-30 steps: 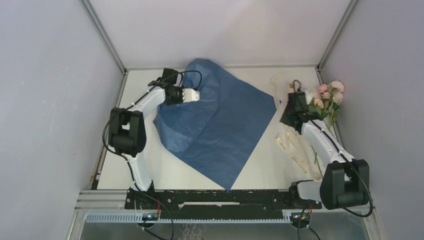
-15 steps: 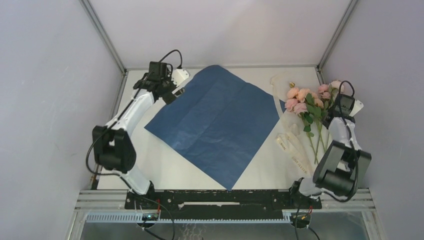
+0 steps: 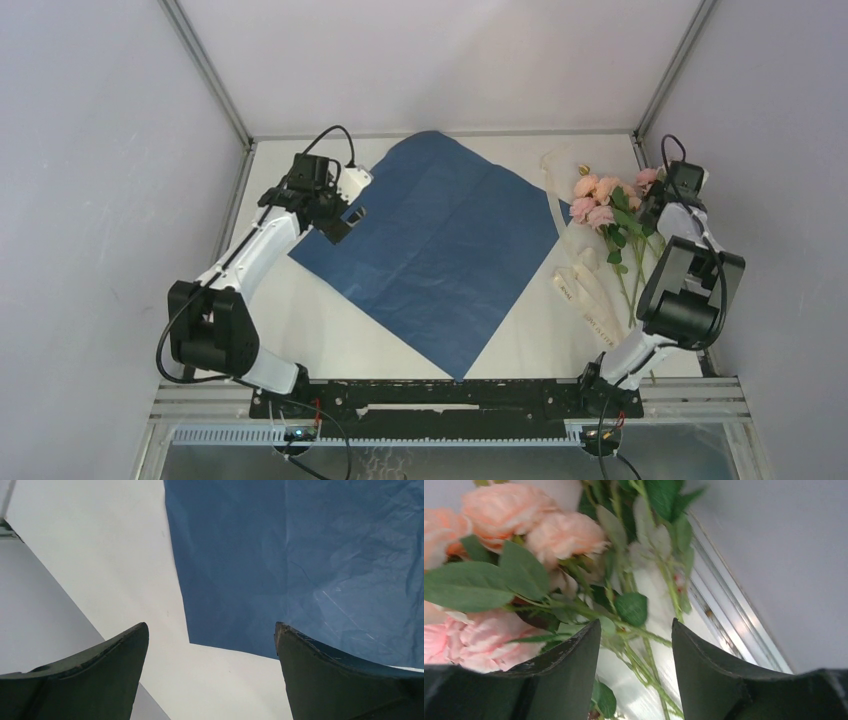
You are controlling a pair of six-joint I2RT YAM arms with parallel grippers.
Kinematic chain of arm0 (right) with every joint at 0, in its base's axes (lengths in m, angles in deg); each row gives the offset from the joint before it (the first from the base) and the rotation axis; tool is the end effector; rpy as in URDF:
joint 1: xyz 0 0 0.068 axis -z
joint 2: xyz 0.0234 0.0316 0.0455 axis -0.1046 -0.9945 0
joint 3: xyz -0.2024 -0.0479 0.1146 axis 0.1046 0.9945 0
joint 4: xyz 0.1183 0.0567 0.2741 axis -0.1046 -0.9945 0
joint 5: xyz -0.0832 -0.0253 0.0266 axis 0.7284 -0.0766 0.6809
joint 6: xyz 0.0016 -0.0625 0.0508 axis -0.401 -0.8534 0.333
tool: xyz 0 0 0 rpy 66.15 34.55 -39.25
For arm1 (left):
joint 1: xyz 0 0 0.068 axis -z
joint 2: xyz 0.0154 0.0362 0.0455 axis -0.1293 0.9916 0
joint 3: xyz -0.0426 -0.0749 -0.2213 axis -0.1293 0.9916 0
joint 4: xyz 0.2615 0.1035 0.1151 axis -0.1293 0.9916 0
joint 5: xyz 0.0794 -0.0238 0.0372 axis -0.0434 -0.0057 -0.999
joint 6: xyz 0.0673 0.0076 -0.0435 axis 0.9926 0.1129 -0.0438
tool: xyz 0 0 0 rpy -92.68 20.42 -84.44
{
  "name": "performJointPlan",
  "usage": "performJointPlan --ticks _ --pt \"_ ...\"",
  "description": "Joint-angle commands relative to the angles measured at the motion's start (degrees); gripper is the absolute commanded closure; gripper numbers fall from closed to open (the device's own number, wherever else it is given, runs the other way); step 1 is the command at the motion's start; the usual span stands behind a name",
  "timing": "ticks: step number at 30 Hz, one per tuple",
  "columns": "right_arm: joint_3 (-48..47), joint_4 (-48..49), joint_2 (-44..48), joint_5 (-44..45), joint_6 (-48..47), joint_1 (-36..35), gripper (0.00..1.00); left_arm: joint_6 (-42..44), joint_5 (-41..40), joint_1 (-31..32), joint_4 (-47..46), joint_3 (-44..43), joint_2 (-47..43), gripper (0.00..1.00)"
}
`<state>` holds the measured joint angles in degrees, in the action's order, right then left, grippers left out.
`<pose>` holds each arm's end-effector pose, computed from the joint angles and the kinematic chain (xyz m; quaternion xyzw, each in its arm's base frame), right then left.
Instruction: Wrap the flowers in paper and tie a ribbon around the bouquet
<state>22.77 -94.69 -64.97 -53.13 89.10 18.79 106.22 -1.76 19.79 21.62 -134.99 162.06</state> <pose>0.3687 -0.1834 0.1305 0.2760 0.8936 -0.1359 0.3269 0.3776 -0.0817 0.2066 0.3894 0.8590 0.0766 0.3233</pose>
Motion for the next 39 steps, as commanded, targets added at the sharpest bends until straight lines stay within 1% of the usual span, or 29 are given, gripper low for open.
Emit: performJointPlan --ticks 1,3,6,11,14,15,16,17,18,20,23,27,31,35,37,39 --pt "-6.9 -2.1 -5.2 -2.4 -7.9 -1.6 0.37 -2.7 1.0 -0.1 -0.3 1.4 -3.8 0.0" --pt "-8.7 -3.6 -7.3 -7.4 -8.0 -1.3 0.37 -3.3 1.0 -0.1 -0.2 1.3 -3.7 0.0" --pt "-11.0 -3.6 -9.5 -11.8 -8.7 -1.6 0.36 -4.3 1.1 -0.1 0.5 0.1 -2.8 0.0" --pt "-18.0 -6.2 -15.9 -12.0 -10.6 -1.6 0.36 -5.3 1.0 -0.1 2.2 -2.2 -0.9 0.0" --pt "-21.6 -8.9 -19.4 -12.8 -12.6 -1.6 0.4 -5.6 1.0 -0.1 2.8 -2.9 -0.3 0.0" --pt "-22.4 -9.6 -19.9 -13.1 -12.9 -1.6 0.45 -5.7 1.0 -0.1 2.9 -3.0 -0.2 0.0" --pt "-22.5 -9.7 -20.0 -13.5 -13.0 -1.5 0.58 -5.9 1.0 -0.1 2.9 -3.0 -0.2 0.0" --pt "-22.4 -9.4 -19.7 -13.7 -12.9 -1.5 0.68 -5.9 1.0 -0.1 2.9 -2.9 -0.3 0.0" --pt "-22.2 -9.3 -19.2 -13.6 -12.8 -1.5 0.77 -5.9 1.0 -0.1 2.9 -2.8 -0.4 0.0" --pt "-21.5 -8.7 -17.3 -13.3 -12.7 -1.6 0.88 -5.8 1.0 -0.1 2.8 -2.5 -0.8 0.0" --pt "-19.8 -7.2 -12.5 -11.3 -12.0 -2.0 0.99 -5.6 1.0 -0.1 2.5 -1.9 -1.5 0.0" --pt "-18.6 -6.8 -4.7 -7.9 -9.5 -2.2 1.0 -5.5 1.0 -0.1 2.1 -1.4 -2.4 0.0" --pt "-18.6 -9.1 2.1 -4.4 -7.8 -3.4 1.0 -5.6 1.5 -0.1 1.7 -0.3 -3.7 0.0" --pt "-17.8 -11.8 9.2 3.4 -5.2 -5.8 1.0 -5.6 1.7 -0.1 1.2 0.8 -5.6 0.0" --pt "-16.2 -11.4 13.6 5.8 -3.6 -6.2 1.0 -5.5 1.8 -0.1 1.1 1.2 -6.8 0.0" --pt "-13.9 -10.0 20.1 6.1 -2.5 -6.3 1.0 -5.1 2.1 -0.1 1.1 1.8 -8.5 0.0"
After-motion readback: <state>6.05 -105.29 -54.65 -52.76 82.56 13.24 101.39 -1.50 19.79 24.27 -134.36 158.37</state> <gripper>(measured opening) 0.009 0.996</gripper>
